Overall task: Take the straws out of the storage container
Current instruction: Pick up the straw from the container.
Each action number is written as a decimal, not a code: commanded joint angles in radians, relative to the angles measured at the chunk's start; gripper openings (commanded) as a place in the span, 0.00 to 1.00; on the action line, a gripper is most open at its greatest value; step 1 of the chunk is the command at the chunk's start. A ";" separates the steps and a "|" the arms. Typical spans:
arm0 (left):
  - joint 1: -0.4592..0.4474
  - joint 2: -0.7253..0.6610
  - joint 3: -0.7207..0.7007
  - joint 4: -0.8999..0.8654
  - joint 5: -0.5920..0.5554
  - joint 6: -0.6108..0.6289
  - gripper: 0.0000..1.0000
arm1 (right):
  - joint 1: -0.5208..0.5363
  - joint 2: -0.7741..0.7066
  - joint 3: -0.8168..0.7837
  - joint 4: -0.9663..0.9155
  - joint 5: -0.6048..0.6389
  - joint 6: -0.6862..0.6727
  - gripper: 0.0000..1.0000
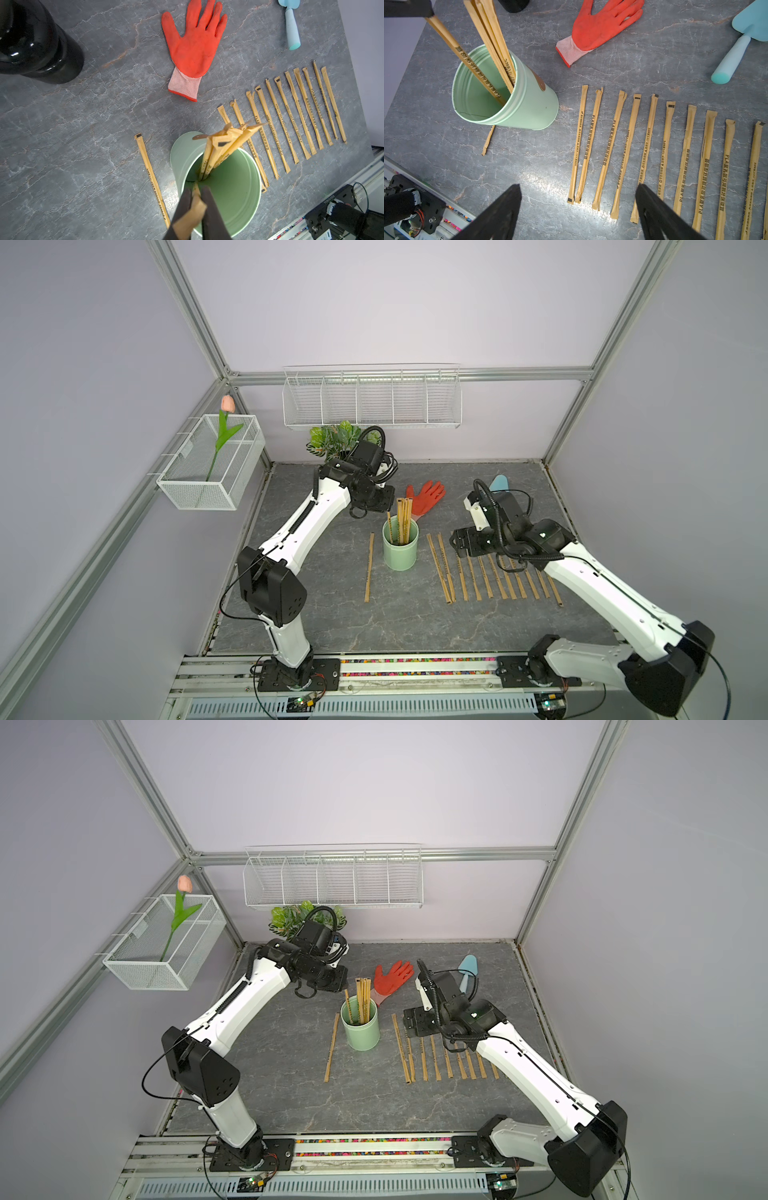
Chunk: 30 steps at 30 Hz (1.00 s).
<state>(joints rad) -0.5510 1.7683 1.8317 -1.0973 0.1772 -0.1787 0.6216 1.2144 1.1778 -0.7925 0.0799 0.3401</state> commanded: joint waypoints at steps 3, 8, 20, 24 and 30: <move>-0.004 -0.054 0.097 -0.047 -0.032 0.013 0.13 | -0.006 -0.024 0.000 -0.016 -0.013 0.014 0.89; -0.004 -0.090 0.170 -0.080 -0.067 0.020 0.13 | -0.006 -0.026 0.005 -0.017 -0.017 0.016 0.89; -0.004 -0.240 0.320 -0.146 -0.181 0.033 0.13 | -0.006 -0.016 0.021 -0.025 -0.024 0.015 0.89; -0.003 -0.243 0.376 -0.229 -0.221 0.048 0.13 | -0.006 -0.013 0.021 -0.024 -0.029 0.014 0.89; 0.027 -0.211 0.389 -0.356 -0.238 0.033 0.13 | -0.006 -0.006 0.006 -0.016 -0.036 0.014 0.89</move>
<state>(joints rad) -0.5415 1.5272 2.2208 -1.3422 -0.0372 -0.1524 0.6216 1.2110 1.1782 -0.7956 0.0582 0.3412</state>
